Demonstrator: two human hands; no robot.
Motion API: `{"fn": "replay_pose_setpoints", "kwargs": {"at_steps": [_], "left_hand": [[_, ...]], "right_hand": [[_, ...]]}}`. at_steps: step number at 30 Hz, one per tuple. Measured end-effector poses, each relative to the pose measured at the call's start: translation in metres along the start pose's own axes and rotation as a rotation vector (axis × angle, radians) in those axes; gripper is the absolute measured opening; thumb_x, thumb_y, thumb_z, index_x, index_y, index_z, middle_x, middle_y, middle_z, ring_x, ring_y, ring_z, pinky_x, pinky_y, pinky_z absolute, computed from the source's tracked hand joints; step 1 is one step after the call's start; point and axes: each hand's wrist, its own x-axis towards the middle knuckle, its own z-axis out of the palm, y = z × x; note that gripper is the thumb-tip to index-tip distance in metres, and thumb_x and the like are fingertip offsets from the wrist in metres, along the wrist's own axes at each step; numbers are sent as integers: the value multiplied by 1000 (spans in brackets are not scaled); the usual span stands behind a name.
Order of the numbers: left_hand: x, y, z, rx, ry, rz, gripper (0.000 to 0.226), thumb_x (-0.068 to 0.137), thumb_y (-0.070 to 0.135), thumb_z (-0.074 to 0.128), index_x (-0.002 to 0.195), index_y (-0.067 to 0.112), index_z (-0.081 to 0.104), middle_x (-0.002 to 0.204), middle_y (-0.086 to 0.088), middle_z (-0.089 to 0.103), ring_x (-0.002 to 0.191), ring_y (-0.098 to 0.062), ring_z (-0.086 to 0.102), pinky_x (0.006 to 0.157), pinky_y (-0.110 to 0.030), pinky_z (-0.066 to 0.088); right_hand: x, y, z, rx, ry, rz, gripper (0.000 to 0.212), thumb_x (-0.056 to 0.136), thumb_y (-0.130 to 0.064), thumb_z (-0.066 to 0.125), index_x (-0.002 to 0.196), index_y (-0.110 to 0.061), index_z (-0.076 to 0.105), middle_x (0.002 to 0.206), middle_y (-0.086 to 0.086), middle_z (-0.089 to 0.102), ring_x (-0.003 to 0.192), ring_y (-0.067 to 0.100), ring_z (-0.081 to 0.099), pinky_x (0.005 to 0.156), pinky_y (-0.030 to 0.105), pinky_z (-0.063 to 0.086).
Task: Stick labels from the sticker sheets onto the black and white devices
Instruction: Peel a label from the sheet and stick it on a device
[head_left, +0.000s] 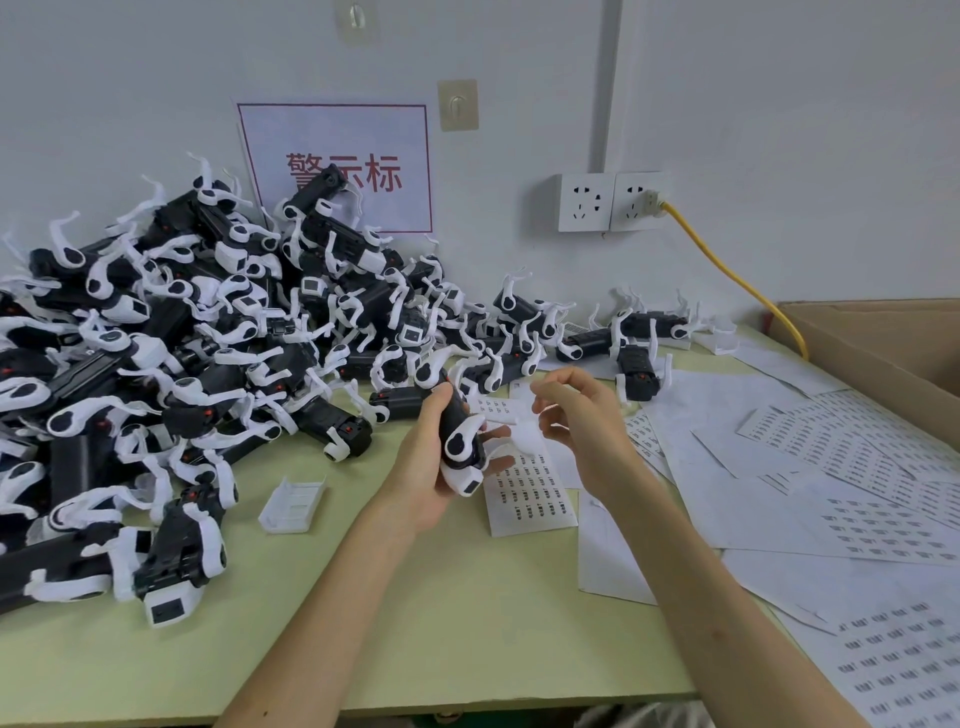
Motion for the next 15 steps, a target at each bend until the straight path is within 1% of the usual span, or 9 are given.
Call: {"fn": "replay_pose_setpoints", "kwargs": {"at_steps": [2,4,5,7,8,9,12,14,15], "left_hand": [[-1,0,1,33,9,-28,45,104,45,48,100,7,71,89,-16,77,78,-25,76,67,-43,64],[-4,1,3,79,-13,-51,40,101,42,52,107,4,61,87,-16,73,74,-28,75,64,-44,64],[-5,1,3,87,-34,-59,39,96,41,56,111,4,59,87,-14,72,73,-28,75,62,-44,63],[-9,1,2,76,-65,-79,50,82,40,63,119,6,57,91,-11,68,70,-30,74,56,-42,60],[-10,1,2,60,-75,-95,55,79,38,64,123,6,57,95,-13,65,69,-31,73,53,-41,58],[-11,1,2,50,-89,-115,55,78,36,63,122,5,58,97,-15,62,68,-33,72,52,-40,57],[-13,1,2,-1,-165,-177,39,80,30,59,104,2,72,95,-15,66,72,-39,71,53,-41,58],[-13,0,0,-43,-235,-192,37,83,24,54,106,5,75,103,-14,68,79,-43,71,58,-45,59],[-13,-1,-1,-29,-269,-199,38,84,23,51,109,8,75,106,-13,69,80,-42,71,60,-47,59]], "right_hand": [[1,1,0,11,16,9,13,93,-8,67,82,-12,61,70,1,63,56,14,54,64,27,46],[1,0,-2,33,35,18,11,93,-7,67,84,-13,62,74,1,63,58,13,56,64,26,46],[2,0,-3,47,40,19,10,93,-7,66,85,-13,63,76,1,63,60,12,57,63,26,46],[3,0,-6,69,31,16,9,93,-6,65,88,-15,64,79,1,66,63,12,60,64,24,47],[4,-1,-7,74,9,11,9,92,-7,65,92,-15,65,82,1,68,68,13,63,66,24,48],[4,-1,-8,72,-28,4,11,89,-8,65,97,-15,67,87,1,71,75,14,65,69,25,49],[8,1,-11,2,-218,-37,40,74,-15,61,113,-22,71,107,-2,74,98,11,68,86,31,52],[10,2,-14,-77,-387,-68,50,74,-13,58,121,-26,70,117,-2,73,111,12,67,94,31,51],[10,3,-16,-111,-470,-72,50,77,-11,58,123,-23,70,117,2,72,110,15,67,93,30,51]]}}
